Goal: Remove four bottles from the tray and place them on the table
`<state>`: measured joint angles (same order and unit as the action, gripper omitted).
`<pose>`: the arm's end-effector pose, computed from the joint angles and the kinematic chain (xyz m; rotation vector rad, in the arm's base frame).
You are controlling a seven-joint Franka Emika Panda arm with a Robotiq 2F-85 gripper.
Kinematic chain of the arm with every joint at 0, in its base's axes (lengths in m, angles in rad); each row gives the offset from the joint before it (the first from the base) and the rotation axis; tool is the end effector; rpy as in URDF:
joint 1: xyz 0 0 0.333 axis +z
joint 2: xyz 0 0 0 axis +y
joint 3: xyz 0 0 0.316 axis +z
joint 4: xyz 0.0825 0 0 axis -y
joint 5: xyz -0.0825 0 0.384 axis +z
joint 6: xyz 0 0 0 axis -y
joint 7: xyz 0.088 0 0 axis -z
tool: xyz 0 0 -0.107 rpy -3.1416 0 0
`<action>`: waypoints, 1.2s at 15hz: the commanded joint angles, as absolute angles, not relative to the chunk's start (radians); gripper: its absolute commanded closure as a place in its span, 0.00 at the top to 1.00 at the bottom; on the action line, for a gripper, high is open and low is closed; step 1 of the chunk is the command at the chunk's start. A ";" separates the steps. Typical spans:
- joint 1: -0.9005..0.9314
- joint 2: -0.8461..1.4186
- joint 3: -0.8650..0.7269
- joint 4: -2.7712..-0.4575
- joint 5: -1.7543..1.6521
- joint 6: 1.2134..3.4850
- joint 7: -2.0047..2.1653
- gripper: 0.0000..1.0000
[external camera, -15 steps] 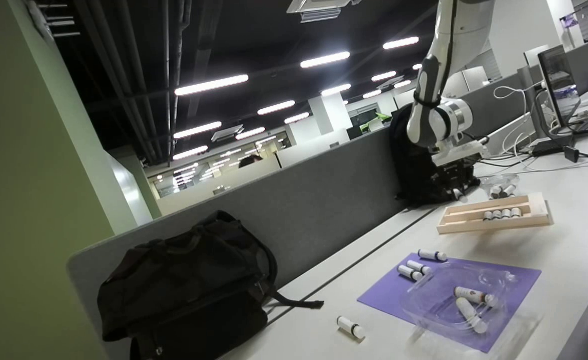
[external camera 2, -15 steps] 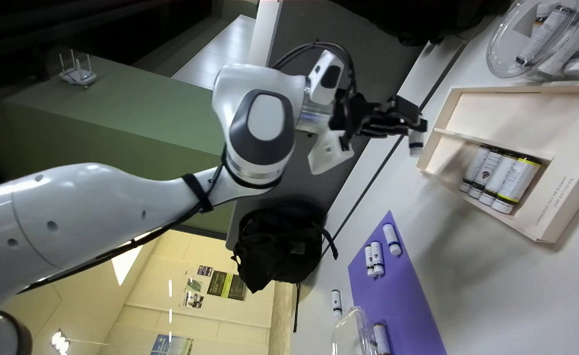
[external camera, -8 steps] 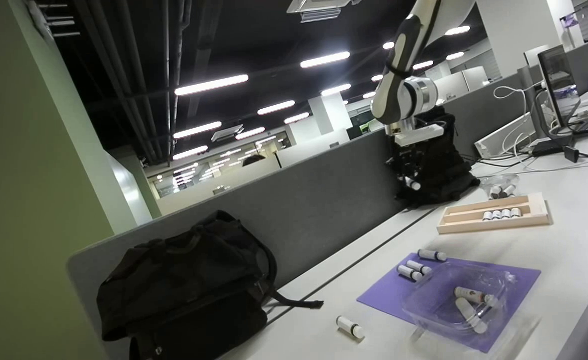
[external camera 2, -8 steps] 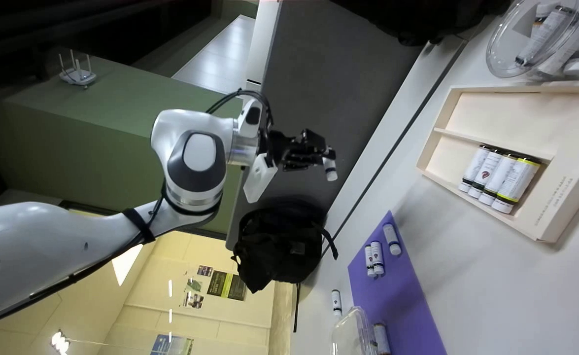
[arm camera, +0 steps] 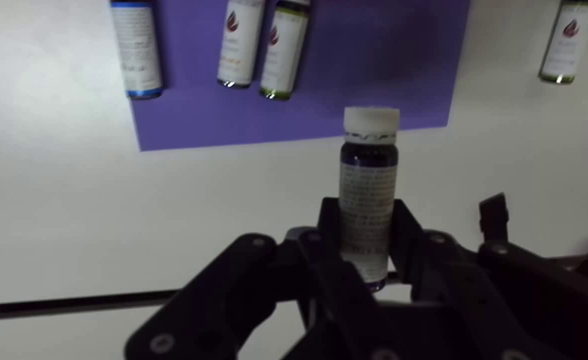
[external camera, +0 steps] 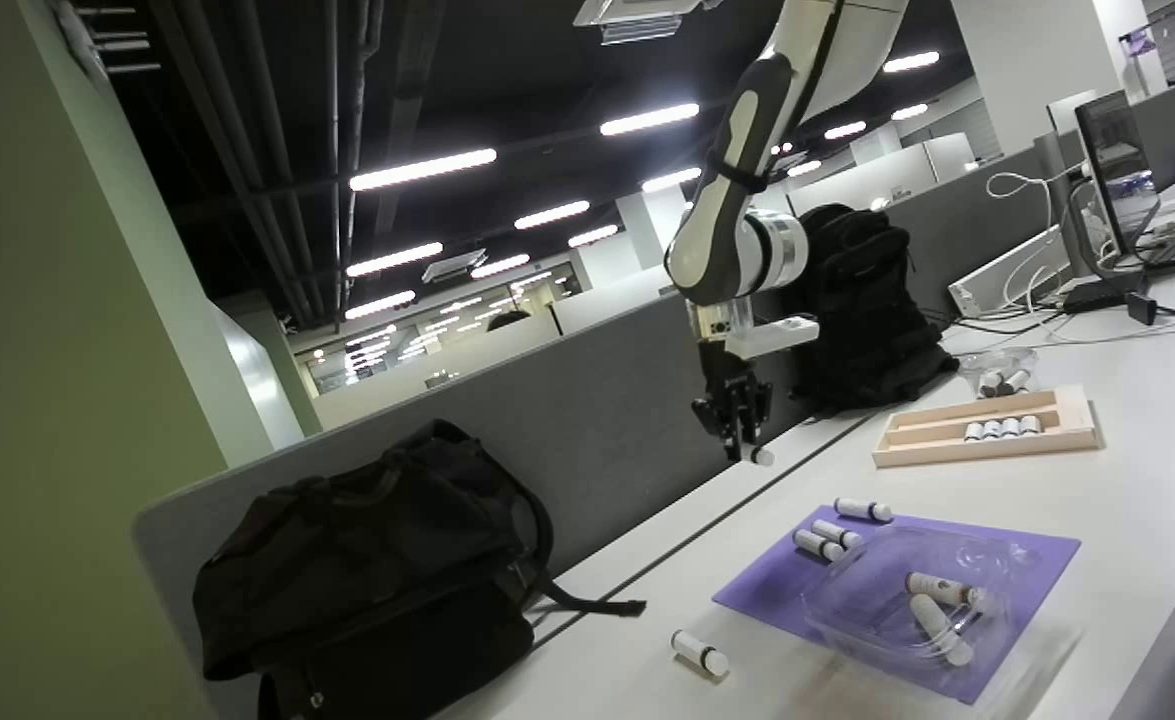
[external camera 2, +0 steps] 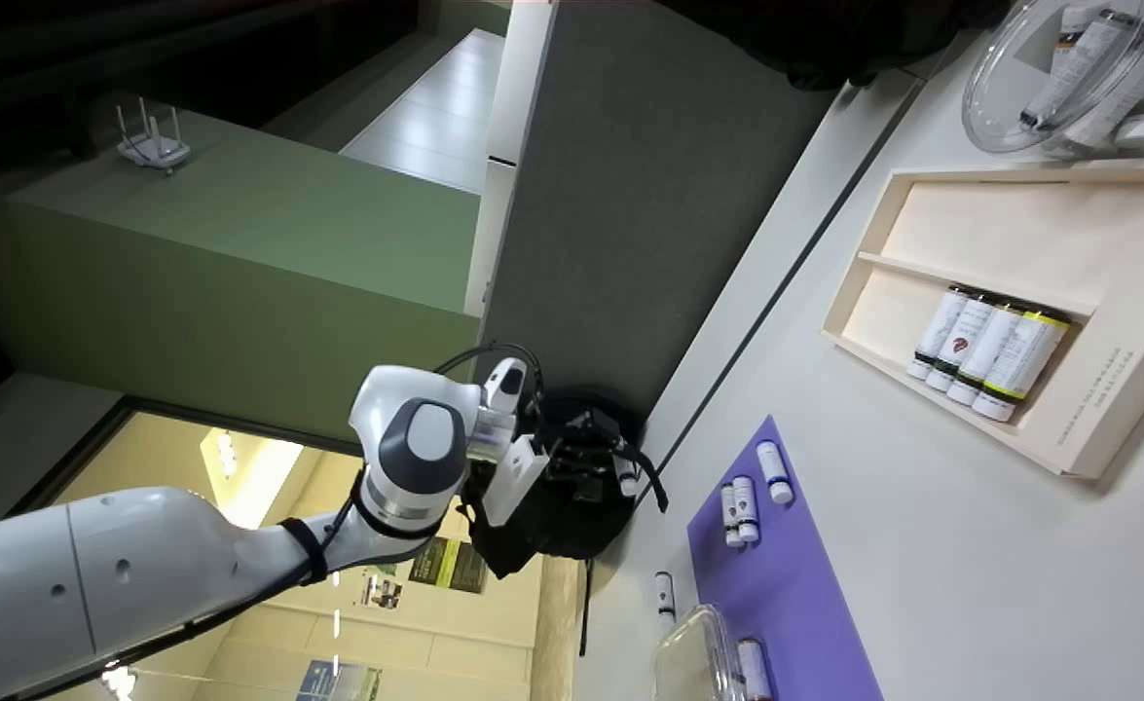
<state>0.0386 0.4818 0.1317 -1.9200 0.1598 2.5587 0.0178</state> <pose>0.6350 0.1019 0.2570 -2.9623 -0.0091 -0.2110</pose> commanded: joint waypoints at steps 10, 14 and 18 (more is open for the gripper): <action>0.056 0.681 0.202 -1.975 0.156 2.744 -0.103 0.07; 0.048 0.704 0.209 -1.964 0.158 2.715 -0.102 0.54; 0.035 0.695 0.214 -1.956 0.163 2.698 -0.103 0.81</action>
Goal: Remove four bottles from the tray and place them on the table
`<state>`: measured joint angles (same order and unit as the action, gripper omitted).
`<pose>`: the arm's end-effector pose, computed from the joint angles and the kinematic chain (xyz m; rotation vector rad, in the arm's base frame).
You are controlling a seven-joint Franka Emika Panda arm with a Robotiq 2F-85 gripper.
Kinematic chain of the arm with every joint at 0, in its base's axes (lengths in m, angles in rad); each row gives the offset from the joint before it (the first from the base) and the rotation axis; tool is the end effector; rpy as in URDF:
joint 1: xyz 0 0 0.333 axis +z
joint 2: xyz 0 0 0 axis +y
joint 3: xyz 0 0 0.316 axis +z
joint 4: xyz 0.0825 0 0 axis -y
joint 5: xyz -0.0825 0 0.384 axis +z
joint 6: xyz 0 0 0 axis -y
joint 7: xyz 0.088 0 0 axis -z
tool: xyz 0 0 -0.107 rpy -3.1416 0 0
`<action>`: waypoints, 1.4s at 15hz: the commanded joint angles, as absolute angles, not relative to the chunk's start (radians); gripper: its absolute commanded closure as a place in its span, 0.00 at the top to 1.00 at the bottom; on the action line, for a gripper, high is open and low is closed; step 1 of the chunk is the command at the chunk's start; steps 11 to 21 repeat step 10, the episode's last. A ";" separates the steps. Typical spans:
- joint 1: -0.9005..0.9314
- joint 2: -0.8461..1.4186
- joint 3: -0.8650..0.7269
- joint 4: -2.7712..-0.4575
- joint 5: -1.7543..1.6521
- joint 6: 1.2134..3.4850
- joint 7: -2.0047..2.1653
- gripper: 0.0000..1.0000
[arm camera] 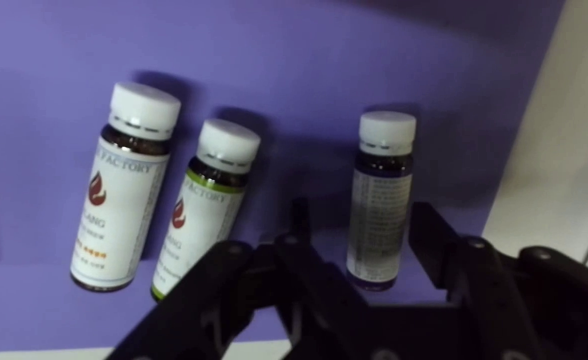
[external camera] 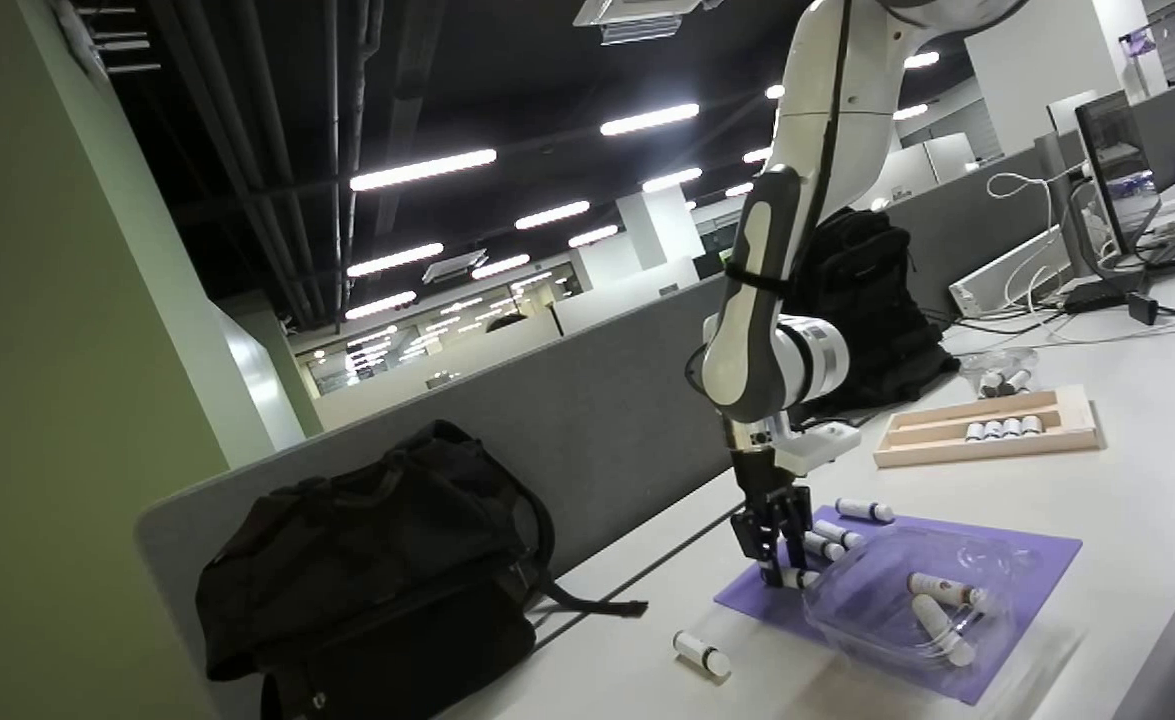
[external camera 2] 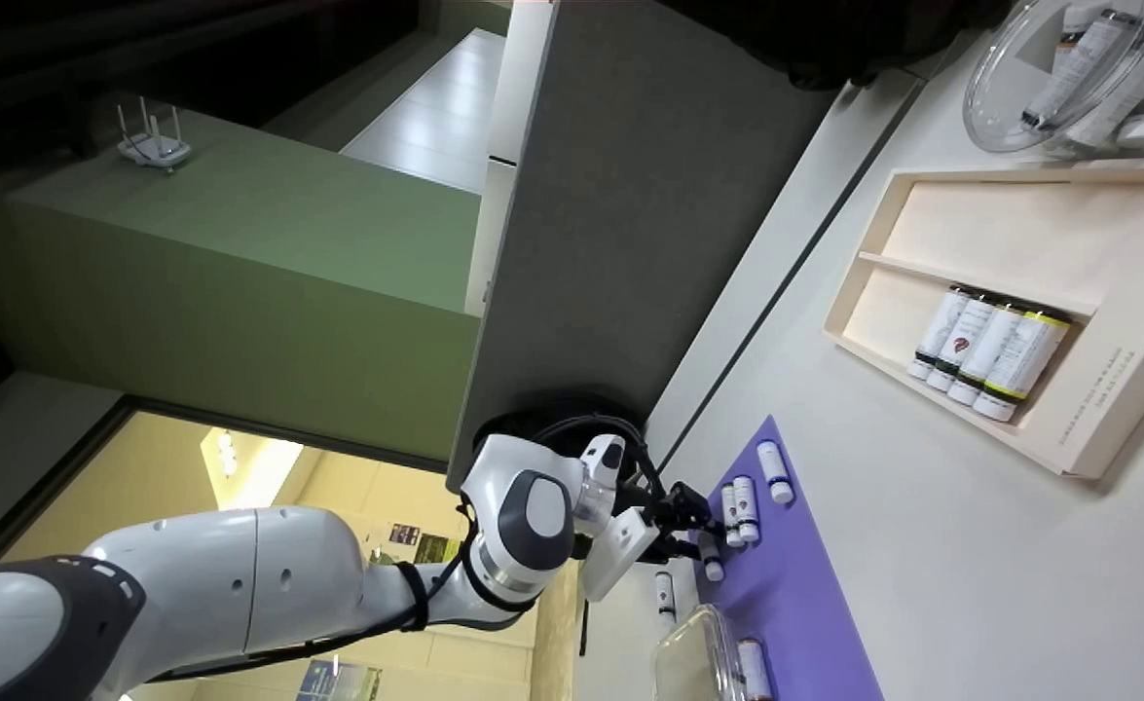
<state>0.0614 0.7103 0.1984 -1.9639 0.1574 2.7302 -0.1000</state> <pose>0.5925 0.1503 0.1180 -2.9318 -0.2437 -0.0668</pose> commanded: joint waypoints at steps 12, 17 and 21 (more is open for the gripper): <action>-0.020 0.616 0.235 -1.940 0.210 2.694 -0.114 1.00; -0.020 0.616 0.235 -1.940 0.210 2.694 -0.114 1.00; -0.020 0.616 0.235 -1.940 0.210 2.694 -0.114 1.00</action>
